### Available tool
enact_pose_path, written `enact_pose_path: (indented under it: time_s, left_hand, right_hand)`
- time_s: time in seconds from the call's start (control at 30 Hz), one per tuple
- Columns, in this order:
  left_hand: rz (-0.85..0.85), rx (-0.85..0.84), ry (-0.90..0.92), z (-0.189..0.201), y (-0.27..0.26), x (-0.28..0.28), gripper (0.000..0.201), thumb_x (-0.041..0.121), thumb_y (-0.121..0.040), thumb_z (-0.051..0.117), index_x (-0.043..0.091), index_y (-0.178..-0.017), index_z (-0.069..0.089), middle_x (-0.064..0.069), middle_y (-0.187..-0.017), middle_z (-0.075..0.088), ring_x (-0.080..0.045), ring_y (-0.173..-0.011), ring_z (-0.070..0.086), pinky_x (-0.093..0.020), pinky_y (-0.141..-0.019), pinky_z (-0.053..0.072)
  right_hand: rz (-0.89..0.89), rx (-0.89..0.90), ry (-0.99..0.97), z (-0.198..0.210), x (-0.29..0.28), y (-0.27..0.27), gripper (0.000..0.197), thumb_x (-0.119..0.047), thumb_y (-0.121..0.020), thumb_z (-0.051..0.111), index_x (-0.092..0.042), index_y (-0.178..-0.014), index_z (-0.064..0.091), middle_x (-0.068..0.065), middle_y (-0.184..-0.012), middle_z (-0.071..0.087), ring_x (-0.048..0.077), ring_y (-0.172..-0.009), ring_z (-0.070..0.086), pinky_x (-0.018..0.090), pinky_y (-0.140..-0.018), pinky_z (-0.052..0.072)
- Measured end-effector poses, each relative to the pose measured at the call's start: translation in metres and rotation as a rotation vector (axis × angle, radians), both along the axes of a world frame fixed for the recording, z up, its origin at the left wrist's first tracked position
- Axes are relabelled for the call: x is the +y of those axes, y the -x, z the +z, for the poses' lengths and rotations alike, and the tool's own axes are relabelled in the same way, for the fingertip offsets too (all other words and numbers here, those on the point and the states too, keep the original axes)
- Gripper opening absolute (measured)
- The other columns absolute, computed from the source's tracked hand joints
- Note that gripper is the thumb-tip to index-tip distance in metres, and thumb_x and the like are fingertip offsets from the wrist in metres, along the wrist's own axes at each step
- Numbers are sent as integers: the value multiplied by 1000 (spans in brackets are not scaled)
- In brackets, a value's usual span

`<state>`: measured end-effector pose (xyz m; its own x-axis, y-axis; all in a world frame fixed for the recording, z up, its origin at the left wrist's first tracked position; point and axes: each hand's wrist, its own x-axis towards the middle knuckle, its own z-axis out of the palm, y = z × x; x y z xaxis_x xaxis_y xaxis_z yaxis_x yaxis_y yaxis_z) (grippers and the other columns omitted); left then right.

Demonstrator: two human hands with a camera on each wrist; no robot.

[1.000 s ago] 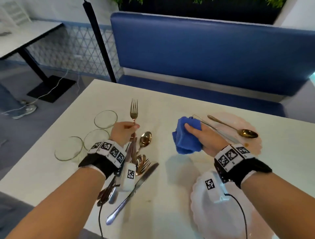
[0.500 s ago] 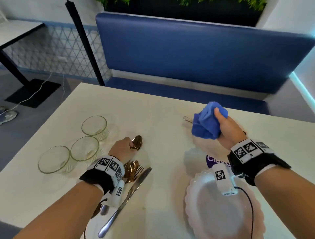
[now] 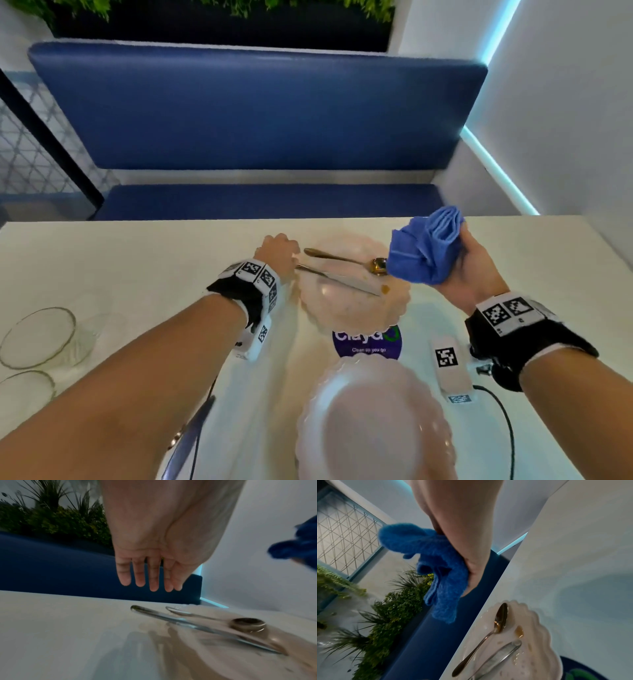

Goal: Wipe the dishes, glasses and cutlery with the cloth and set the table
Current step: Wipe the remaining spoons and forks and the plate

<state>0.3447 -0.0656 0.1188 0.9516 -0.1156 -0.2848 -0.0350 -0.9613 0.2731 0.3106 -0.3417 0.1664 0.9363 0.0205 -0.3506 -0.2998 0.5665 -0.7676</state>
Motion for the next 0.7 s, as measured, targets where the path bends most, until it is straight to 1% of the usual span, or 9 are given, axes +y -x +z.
enact_pose_path:
  time_s: [0.07,0.1,0.17,0.23,0.27,0.37,0.47,0.6,0.7]
  left_hand:
    - [-2,32,-70,-9,-15,-5,36,25,-96,43,18,-132,44,-7,-136,44,-28,-126,37,-41,-100,34]
    - [-8,69,-99,-14,-22,-6,38,28,-96,43,18,-133,42,-7,-136,45,-28,-126,38,-42,-100,33]
    - [-10,158,-137,-22,-29,-6,40,34,-93,46,20,-130,41,-5,-128,52,-29,-120,43,-43,-99,32]
    - [-19,223,-156,-28,-29,-4,38,37,-90,48,22,-124,41,-3,-117,59,-30,-110,50,-42,-96,36]
    - [-29,240,-150,-29,-29,-4,34,37,-90,49,23,-121,42,-2,-114,60,-29,-106,52,-40,-94,38]
    - [-88,256,-98,-20,-22,-1,20,30,-93,49,19,-109,57,-3,-108,61,-24,-99,55,-32,-86,40]
    - [-131,255,-98,-6,-11,5,16,26,-93,49,17,-94,62,-1,-96,63,-17,-80,53,-27,-74,39]
    - [-28,367,23,13,12,11,15,23,-94,47,17,-83,56,2,-73,65,-12,-50,53,-24,-56,40]
    - [55,357,164,25,31,11,16,20,-95,45,12,-85,56,-2,-67,63,-15,-44,48,-24,-50,39]
  right_hand:
    - [64,-39,-5,-2,-9,-2,33,-49,-65,77,-18,-79,79,1,-92,73,13,-80,72,31,-67,60]
    - [68,-35,0,-7,-15,-3,33,-48,-61,79,-19,-76,78,2,-90,72,12,-77,71,29,-65,60]
    - [47,6,11,-20,-27,-4,37,-47,-87,52,-21,-82,78,3,-98,71,14,-81,72,28,-64,59]
    - [61,71,-6,-32,-35,-2,52,-45,-96,32,-23,-89,78,1,-103,73,14,-90,71,29,-71,59]
    - [59,94,-4,-36,-36,0,52,-45,-96,31,-24,-87,78,0,-101,74,14,-89,71,29,-72,59]
    - [-16,167,-33,-53,-33,5,37,-33,-90,42,-21,-84,76,3,-90,74,14,-73,72,28,-59,59]
    - [-33,197,-84,-69,-28,13,42,-22,-100,34,-18,-88,74,5,-89,73,16,-73,72,30,-61,59]
    - [40,285,-149,-82,-11,27,52,-39,-98,32,-18,-86,78,7,-98,74,21,-81,73,35,-66,60]
    - [95,310,-122,-87,7,35,49,-46,-98,32,-20,-99,74,7,-101,72,20,-83,72,34,-70,59]
